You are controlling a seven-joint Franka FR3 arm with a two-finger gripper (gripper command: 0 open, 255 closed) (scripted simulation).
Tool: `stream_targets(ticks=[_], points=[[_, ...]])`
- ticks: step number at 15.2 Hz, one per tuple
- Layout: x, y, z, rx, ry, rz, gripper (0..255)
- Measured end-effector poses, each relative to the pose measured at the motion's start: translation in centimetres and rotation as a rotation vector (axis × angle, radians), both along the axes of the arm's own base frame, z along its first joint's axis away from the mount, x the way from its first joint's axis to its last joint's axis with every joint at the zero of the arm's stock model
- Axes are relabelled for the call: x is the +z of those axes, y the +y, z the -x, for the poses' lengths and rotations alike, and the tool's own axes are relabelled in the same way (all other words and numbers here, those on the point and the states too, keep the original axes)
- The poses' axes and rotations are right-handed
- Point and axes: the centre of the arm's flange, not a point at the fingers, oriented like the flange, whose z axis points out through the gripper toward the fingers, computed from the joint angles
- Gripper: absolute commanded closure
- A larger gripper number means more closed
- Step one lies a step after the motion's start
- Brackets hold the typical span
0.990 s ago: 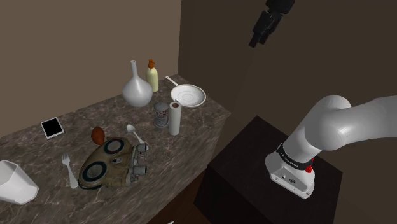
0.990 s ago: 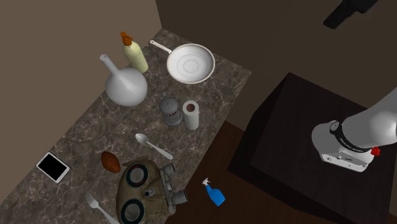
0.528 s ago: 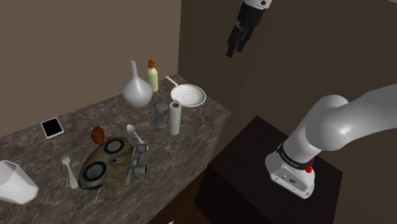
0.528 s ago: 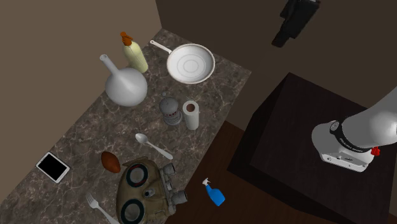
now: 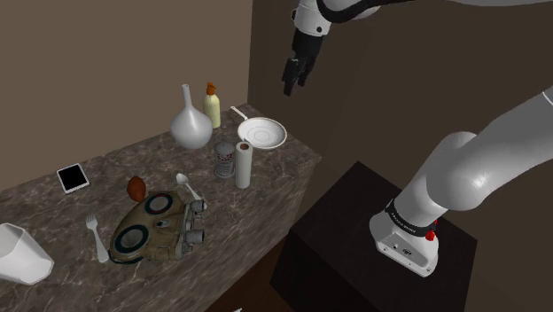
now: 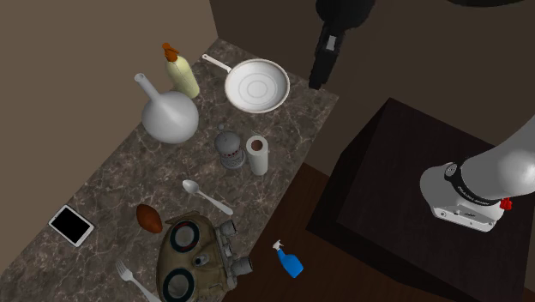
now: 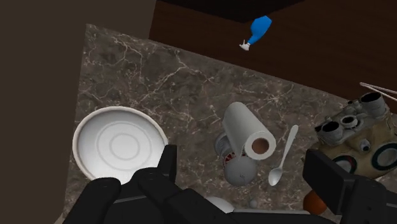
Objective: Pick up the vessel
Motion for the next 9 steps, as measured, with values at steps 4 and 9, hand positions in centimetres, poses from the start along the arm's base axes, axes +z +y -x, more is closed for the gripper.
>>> stream_targets(ticks=[4, 9], points=[[-3.1, 2.1, -3.9, 0.041, 0.017, 0.015, 0], [-8.0, 4.6, -8.1, 0.092, 0.039, 0.034, 0]])
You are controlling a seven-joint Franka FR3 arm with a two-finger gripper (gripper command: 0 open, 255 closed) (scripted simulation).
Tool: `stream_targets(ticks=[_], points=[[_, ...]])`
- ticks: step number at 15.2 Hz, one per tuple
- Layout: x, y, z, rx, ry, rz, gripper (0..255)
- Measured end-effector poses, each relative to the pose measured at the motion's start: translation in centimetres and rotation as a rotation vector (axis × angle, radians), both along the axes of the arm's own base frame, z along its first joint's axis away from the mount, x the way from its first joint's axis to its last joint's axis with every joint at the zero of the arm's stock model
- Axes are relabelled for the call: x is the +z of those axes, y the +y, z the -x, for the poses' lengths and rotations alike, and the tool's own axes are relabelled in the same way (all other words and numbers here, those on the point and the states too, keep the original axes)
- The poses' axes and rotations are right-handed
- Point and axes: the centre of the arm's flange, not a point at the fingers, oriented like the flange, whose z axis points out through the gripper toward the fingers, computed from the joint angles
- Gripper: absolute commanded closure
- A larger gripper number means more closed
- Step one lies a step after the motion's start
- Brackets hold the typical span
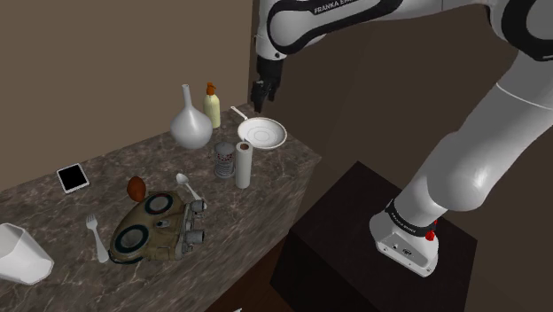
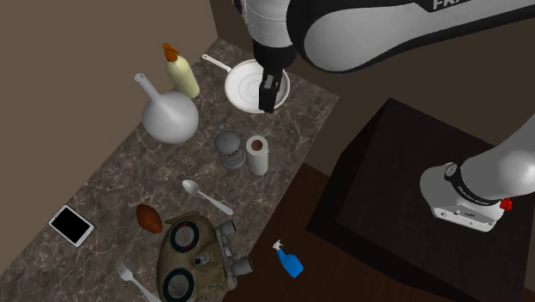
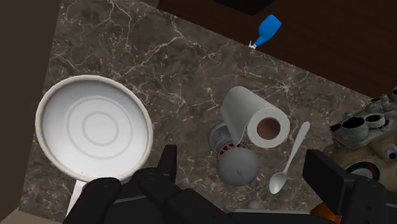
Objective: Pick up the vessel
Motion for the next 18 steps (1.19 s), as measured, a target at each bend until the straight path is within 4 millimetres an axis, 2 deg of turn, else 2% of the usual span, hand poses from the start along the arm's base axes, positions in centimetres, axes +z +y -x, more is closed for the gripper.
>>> stream_targets(ticks=[11, 18], points=[[-10.3, 6.3, -9.5, 0.113, 0.046, 0.041, 0], [-17.3, 10.7, -14.0, 0.185, 0.077, 0.068, 0]])
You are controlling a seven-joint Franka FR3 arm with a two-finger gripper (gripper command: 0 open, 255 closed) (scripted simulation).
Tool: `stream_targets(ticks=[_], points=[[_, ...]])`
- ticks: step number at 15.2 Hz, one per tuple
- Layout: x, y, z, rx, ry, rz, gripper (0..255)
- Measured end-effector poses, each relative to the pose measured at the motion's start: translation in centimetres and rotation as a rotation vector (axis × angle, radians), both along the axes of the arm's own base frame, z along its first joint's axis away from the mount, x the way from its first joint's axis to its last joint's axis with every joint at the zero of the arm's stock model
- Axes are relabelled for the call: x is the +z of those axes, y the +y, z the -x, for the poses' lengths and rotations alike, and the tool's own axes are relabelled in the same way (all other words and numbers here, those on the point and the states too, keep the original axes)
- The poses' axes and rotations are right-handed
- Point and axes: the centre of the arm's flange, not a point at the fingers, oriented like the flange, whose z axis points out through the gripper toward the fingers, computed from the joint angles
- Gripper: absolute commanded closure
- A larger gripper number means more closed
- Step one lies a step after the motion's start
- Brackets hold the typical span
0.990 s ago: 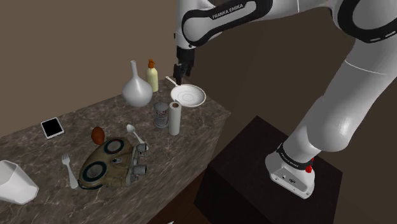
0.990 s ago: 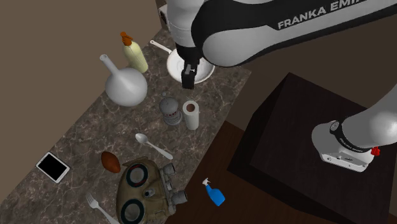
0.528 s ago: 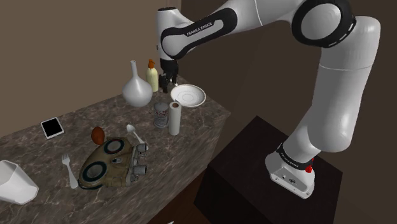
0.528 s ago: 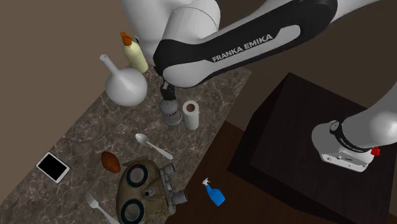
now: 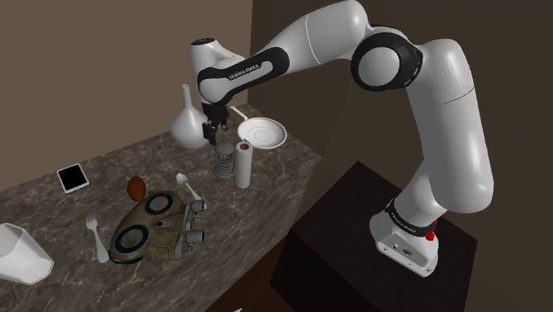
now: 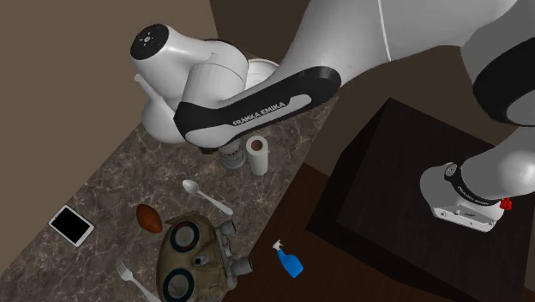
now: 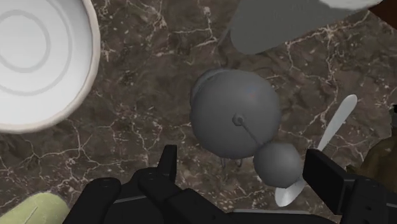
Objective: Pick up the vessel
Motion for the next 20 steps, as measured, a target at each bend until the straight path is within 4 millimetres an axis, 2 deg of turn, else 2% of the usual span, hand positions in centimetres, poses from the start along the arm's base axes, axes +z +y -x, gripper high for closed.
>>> stream_targets(ticks=[3, 11, 12, 20], points=[[-2.9, 1.8, -1.9, 0.025, 0.011, 0.009, 0], [-7.0, 2.0, -2.2, 0.03, 0.013, 0.012, 0], [-7.1, 2.0, -2.2, 0.03, 0.013, 0.012, 255], [-7.1, 2.0, -2.2, 0.03, 0.011, 0.011, 255]])
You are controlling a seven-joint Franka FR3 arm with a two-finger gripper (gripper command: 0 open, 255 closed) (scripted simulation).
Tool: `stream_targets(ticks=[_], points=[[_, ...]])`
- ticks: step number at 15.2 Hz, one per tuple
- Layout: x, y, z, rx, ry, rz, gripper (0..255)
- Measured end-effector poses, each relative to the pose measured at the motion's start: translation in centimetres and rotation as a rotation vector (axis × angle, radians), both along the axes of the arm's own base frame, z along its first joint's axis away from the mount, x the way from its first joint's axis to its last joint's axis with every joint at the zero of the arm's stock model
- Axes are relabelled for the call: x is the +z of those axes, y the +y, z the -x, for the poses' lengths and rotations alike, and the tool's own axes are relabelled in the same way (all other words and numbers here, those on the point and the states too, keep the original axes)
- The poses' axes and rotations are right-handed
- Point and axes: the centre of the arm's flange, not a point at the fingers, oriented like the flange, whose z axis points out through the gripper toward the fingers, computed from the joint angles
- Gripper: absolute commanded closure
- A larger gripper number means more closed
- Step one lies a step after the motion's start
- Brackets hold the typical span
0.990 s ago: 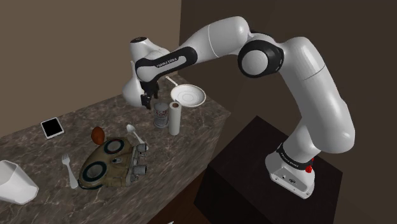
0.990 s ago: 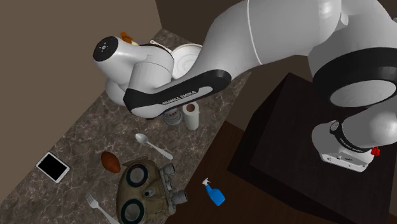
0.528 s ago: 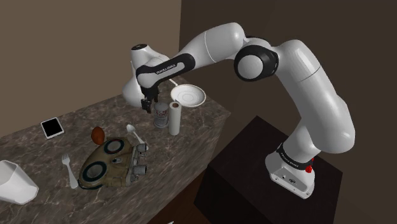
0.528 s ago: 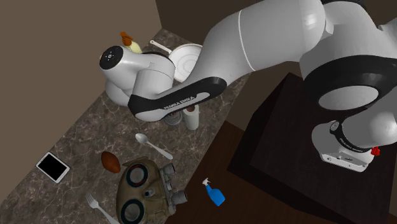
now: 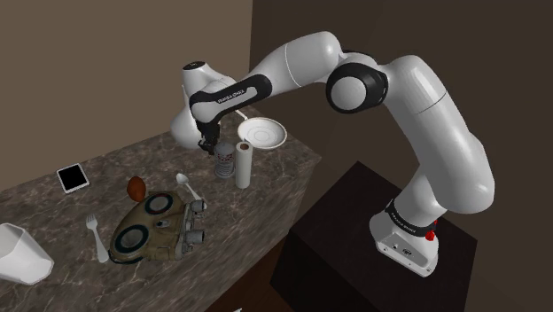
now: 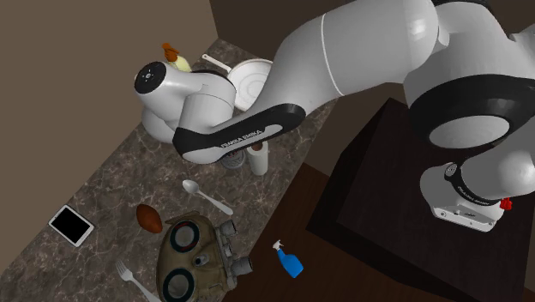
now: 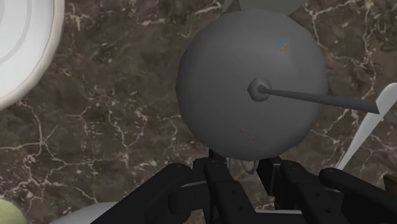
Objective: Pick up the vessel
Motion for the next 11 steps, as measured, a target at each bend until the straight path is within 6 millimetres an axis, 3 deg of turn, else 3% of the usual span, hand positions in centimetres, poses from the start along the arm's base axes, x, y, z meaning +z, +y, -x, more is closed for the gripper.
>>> stream_targets(ticks=[4, 11], points=[[0.6, -0.1, 0.0, 0.0, 0.001, 0.0, 255], [4.1, 0.1, -0.1, 0.0, 0.001, 0.0, 255]])
